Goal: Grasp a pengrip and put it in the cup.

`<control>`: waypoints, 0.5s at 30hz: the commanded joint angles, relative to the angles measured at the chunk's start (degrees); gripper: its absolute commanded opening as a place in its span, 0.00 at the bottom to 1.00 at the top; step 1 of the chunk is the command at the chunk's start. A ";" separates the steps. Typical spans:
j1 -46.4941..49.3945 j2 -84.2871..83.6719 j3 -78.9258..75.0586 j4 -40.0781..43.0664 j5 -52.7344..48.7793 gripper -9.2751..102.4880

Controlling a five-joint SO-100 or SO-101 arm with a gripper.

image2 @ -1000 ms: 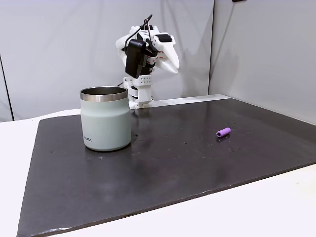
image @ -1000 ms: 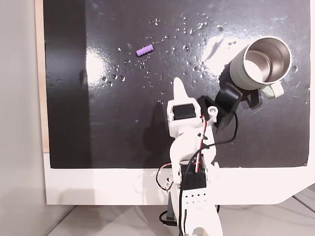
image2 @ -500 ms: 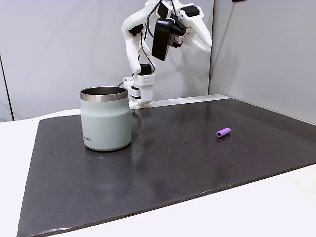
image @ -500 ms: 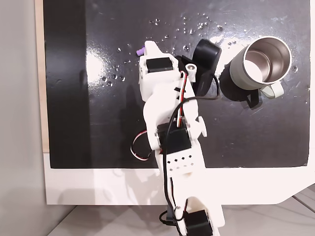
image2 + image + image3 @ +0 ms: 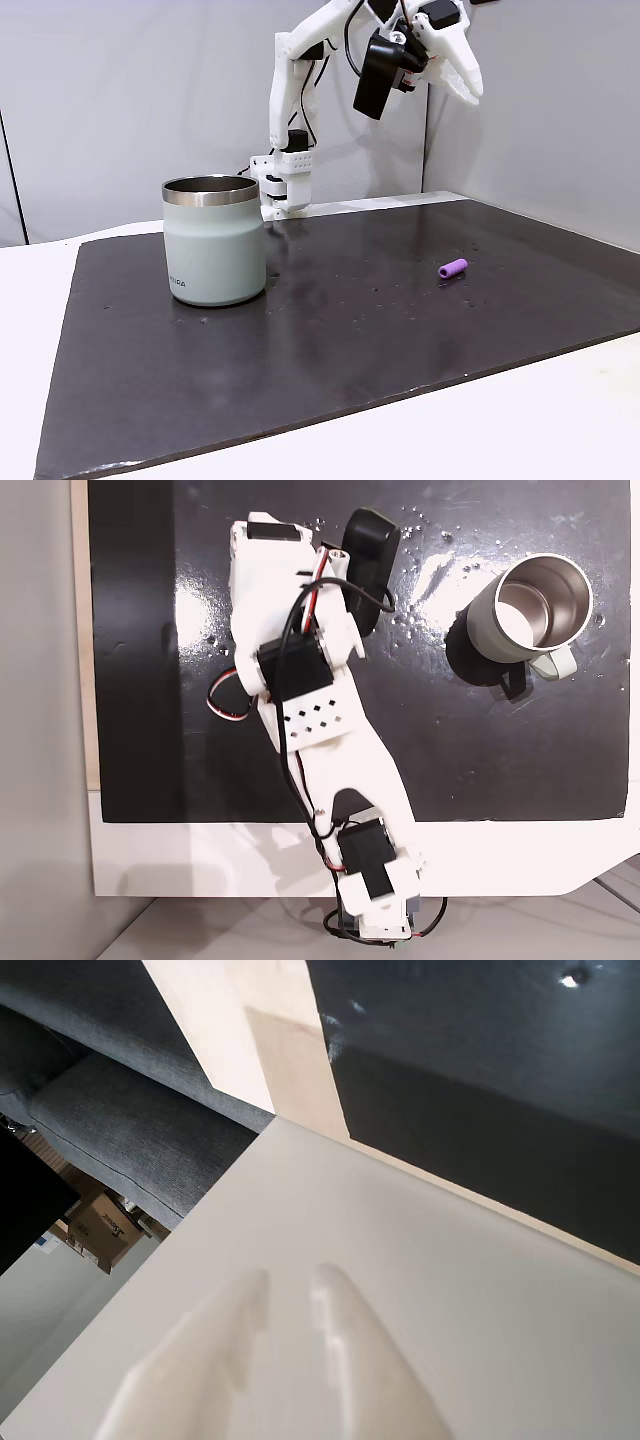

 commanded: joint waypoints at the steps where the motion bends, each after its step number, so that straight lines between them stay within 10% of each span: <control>1: 0.18 -4.31 -8.88 0.00 -0.79 0.08; 15: 0.18 -23.73 -19.60 -0.09 -2.20 0.08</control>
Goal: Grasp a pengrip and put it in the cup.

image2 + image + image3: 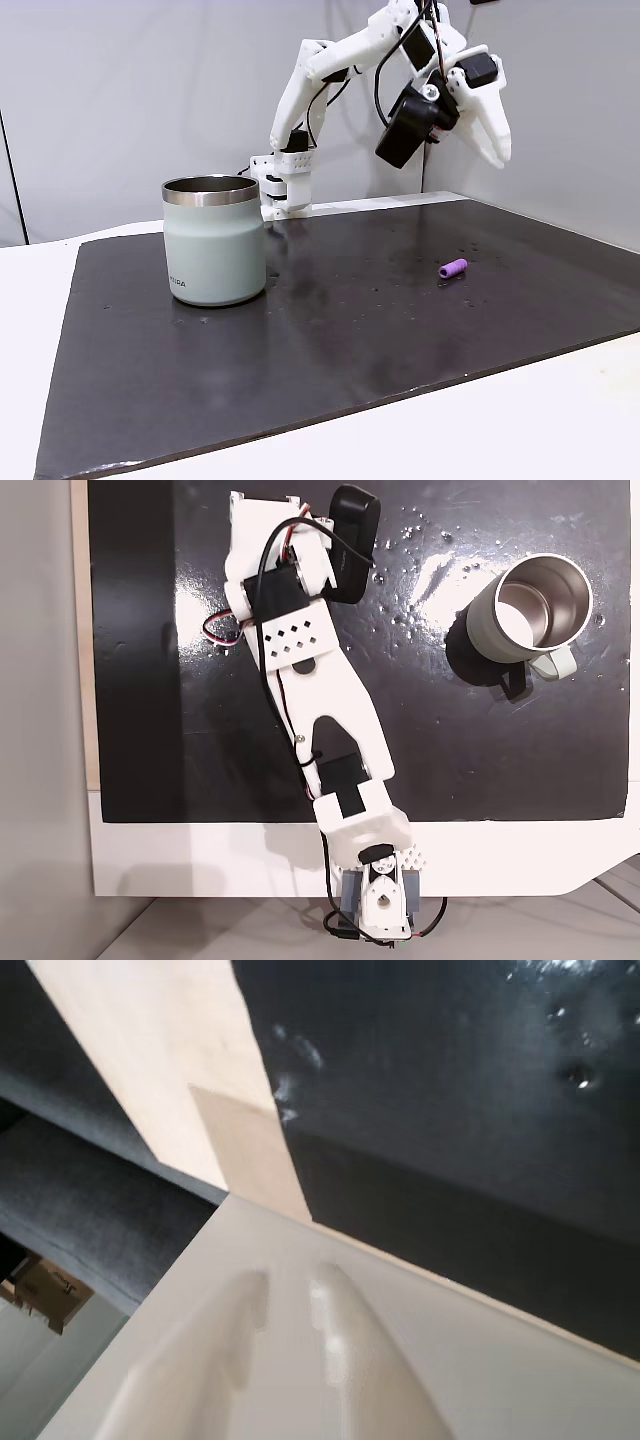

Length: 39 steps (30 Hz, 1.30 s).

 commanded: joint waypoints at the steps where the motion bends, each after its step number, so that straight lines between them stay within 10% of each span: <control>1: -0.35 -1.49 -4.75 0.26 -1.41 0.08; 39: 3.43 -21.27 -14.68 19.25 -5.45 0.24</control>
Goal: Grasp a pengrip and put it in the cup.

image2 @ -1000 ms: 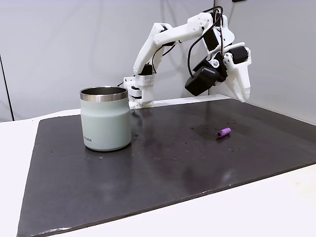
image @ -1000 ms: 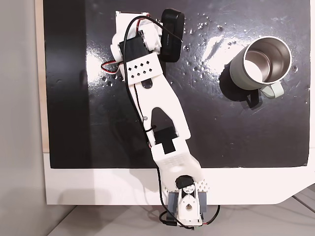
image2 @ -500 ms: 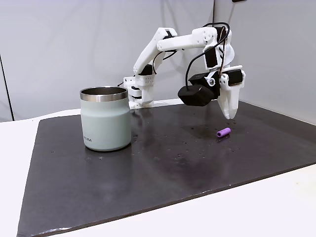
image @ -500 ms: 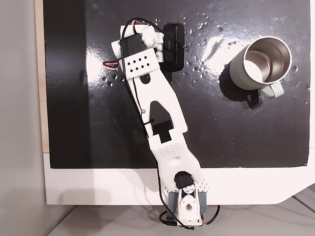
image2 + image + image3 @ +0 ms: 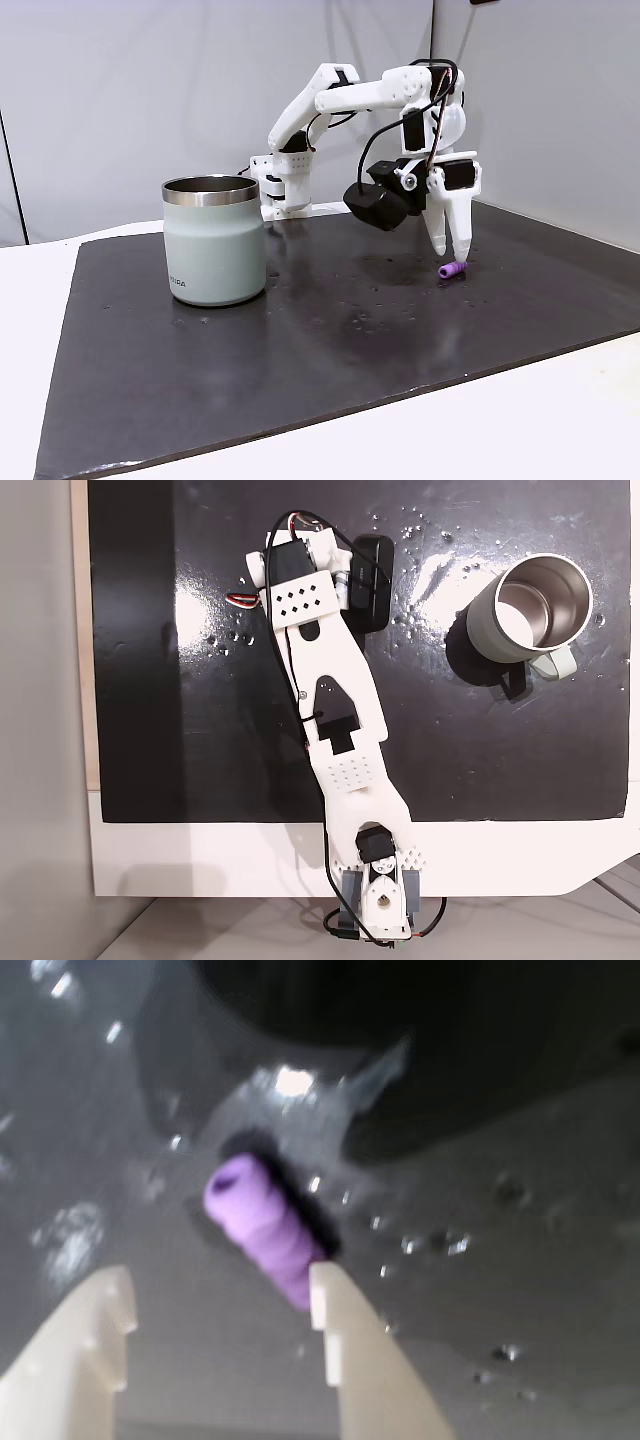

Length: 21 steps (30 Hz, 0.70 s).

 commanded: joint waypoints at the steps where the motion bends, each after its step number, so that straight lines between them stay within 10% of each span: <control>1: 0.18 -1.14 -4.04 0.97 -0.44 0.24; 21: -1.49 -8.61 -8.79 1.05 -2.29 0.08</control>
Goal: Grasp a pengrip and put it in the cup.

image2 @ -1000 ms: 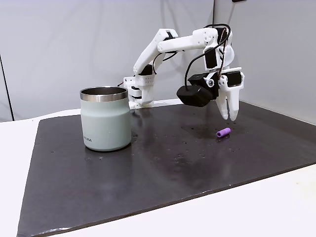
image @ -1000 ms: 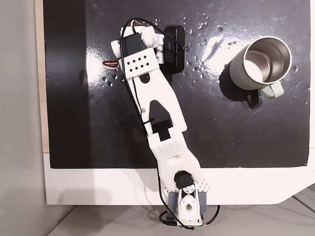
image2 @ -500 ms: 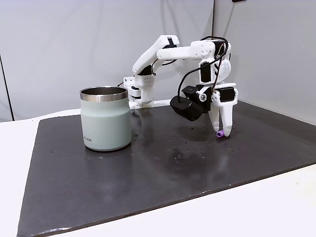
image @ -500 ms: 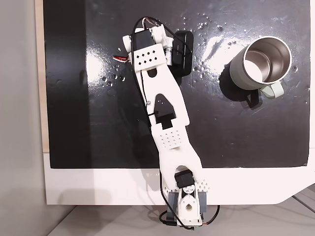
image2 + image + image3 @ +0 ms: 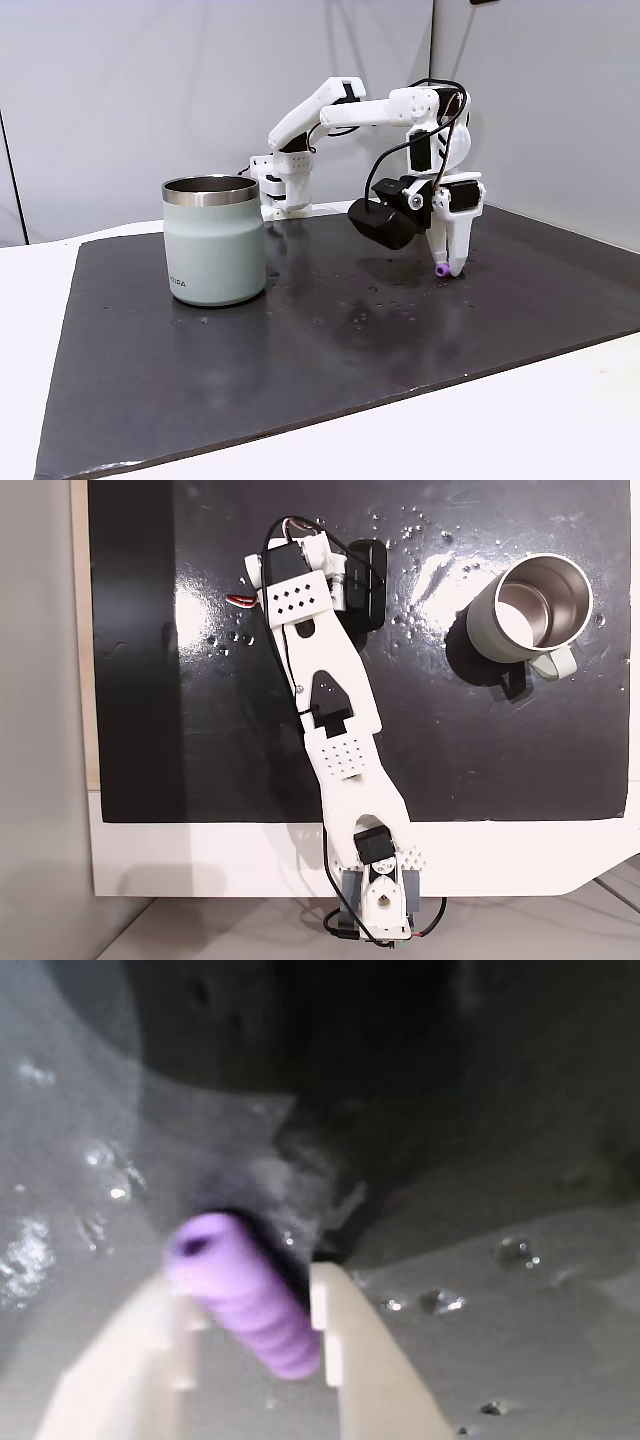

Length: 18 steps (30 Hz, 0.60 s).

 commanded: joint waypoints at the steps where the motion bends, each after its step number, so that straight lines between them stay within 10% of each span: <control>1: 0.18 0.18 -2.20 0.35 -0.44 0.08; 18: 10.28 22.68 4.13 13.80 -8.44 0.08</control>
